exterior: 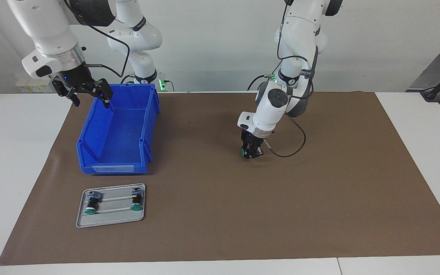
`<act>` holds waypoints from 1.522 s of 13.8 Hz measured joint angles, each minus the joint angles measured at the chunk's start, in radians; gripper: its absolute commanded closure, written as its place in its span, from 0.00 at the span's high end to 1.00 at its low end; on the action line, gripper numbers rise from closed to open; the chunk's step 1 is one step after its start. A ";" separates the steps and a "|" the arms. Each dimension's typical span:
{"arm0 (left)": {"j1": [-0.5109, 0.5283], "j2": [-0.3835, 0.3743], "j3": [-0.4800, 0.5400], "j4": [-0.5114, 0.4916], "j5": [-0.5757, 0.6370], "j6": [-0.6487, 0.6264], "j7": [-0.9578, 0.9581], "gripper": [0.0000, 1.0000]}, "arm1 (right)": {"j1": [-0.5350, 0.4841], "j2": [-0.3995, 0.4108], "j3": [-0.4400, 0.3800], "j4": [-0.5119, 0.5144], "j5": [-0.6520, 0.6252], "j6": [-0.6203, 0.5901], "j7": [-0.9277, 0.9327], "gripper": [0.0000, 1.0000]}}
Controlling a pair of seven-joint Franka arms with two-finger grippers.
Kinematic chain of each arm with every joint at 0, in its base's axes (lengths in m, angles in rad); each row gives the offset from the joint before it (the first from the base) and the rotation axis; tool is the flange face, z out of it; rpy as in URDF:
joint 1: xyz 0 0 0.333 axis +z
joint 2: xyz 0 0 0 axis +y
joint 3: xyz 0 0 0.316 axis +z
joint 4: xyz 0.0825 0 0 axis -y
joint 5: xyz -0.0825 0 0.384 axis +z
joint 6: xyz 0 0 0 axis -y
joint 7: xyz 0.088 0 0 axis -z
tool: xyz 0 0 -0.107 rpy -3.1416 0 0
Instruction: Place and press button with both arms
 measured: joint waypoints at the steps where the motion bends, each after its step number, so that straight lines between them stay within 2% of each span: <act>1: 0.001 0.000 0.002 0.004 0.000 0.000 0.000 0.26 | 0.000 0.000 0.000 0.000 0.000 0.000 0.000 1.00; 5: 0.011 0.001 0.008 0.005 0.000 0.000 0.001 0.09 | 0.000 0.000 0.000 0.000 0.001 0.000 0.000 1.00; 6: 0.013 0.001 0.008 0.005 0.000 0.000 0.001 0.00 | 0.000 0.000 0.000 0.000 0.001 0.000 0.000 1.00; 12: 0.040 0.002 0.009 0.015 0.000 -0.013 0.002 0.00 | 0.000 0.000 0.000 0.000 0.001 0.000 0.000 1.00; 18: 0.147 -0.001 0.008 0.199 -0.010 -0.238 0.053 0.00 | 0.000 0.000 0.000 0.000 0.001 0.000 0.000 1.00; 21: 0.219 -0.002 0.008 0.245 -0.075 -0.312 0.143 0.00 | 0.000 0.000 0.000 0.000 0.001 0.000 0.000 1.00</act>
